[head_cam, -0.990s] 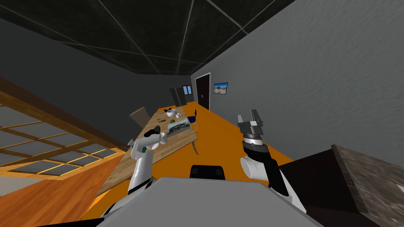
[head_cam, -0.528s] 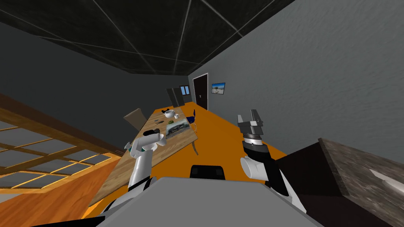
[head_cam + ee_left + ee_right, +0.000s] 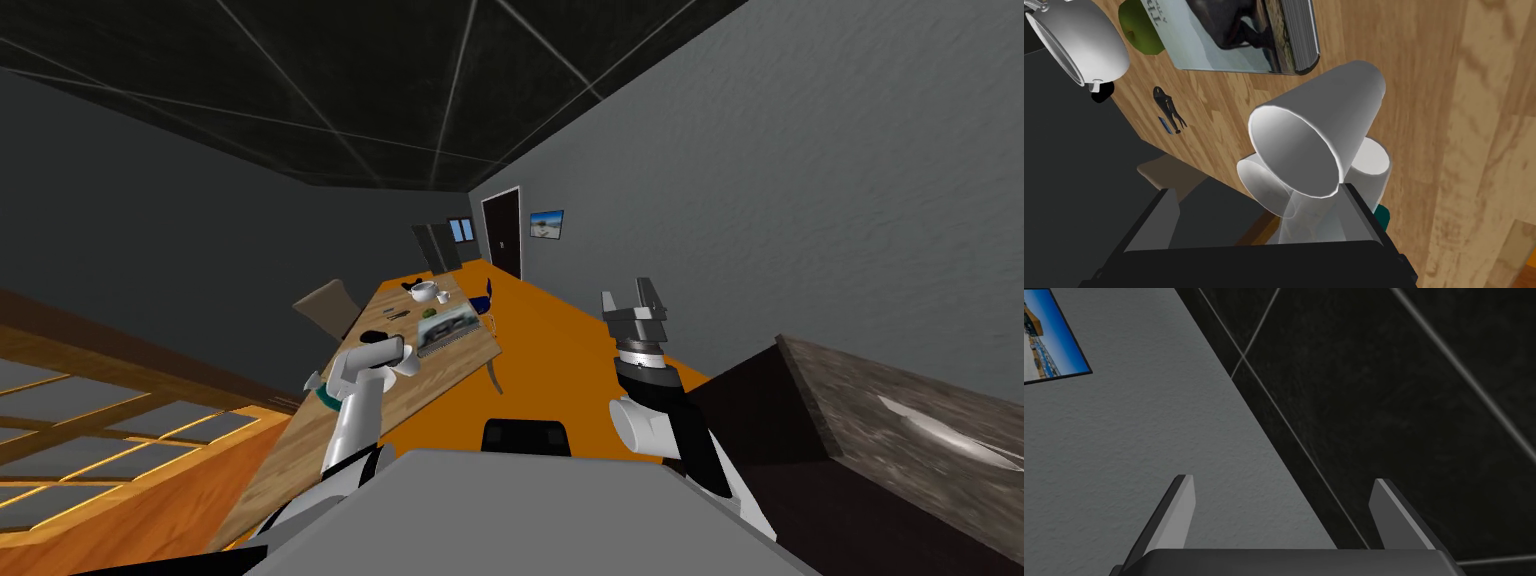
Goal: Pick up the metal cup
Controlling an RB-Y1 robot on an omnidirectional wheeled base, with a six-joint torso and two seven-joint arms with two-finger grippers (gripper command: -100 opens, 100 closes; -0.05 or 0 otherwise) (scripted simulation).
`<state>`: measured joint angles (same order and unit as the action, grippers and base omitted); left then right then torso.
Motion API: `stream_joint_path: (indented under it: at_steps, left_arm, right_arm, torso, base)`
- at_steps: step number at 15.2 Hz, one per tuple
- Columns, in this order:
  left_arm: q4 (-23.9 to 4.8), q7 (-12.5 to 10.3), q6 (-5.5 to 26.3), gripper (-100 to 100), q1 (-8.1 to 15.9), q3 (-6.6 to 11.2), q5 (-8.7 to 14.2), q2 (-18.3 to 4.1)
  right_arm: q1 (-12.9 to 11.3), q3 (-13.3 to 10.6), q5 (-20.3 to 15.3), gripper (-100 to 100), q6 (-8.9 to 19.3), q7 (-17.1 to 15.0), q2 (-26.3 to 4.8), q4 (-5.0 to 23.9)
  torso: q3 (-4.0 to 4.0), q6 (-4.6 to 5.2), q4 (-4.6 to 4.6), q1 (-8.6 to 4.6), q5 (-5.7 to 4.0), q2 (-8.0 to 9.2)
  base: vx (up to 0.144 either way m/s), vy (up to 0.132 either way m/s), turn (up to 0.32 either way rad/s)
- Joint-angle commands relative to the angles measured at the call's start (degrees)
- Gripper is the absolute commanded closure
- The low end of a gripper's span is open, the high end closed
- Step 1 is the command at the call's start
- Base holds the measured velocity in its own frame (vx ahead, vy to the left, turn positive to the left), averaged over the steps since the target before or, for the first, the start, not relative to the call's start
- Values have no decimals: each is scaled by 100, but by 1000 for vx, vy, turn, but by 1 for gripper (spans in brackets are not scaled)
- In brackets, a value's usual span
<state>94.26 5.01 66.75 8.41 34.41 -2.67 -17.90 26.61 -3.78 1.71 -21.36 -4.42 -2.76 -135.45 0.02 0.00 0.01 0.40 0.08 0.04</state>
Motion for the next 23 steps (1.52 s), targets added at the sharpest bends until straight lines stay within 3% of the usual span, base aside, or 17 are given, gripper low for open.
stream_joint_path:
  at_steps: [1, 5, 10, 17, 23]
  left_arm:
    - [-59, -4, 231, -100, 26, 17, 32, -30]
    - [-319, -22, 737, -100, 95, 89, 236, -175]
    - [-436, -29, 1215, -100, 118, 113, 338, -244]
    - [-811, -45, 2149, -100, 153, 145, 705, -477]
    - [-980, -49, 2679, -100, 142, 132, 900, -590]
  right_arm:
    - [0, 0, 0, 0, 0, 0, 0, 0]
    - [0, 0, 0, 0, 0, 0, 0, 0]
    - [0, 0, 0, 0, 0, 0, 0, 0]
    - [0, 0, 0, 0, 0, 0, 0, 0]
    - [1, 0, 0, 0, 0, 0, 0, 0]
  torso:
    - [0, 0, 0, 0, 0, 0]
    - [0, -2, 0, 2, 1, -1]
    - [0, -1, 0, 2, 1, 0]
    - [1, -2, 0, 12, 3, 1]
    - [-2, -3, -1, 3, 1, -4]
  base:
    - [-15, 60, -57]
    - [-12, 78, -108]
    - [-14, 69, -89]
    - [-16, 92, -115]
    - [-11, 78, -78]
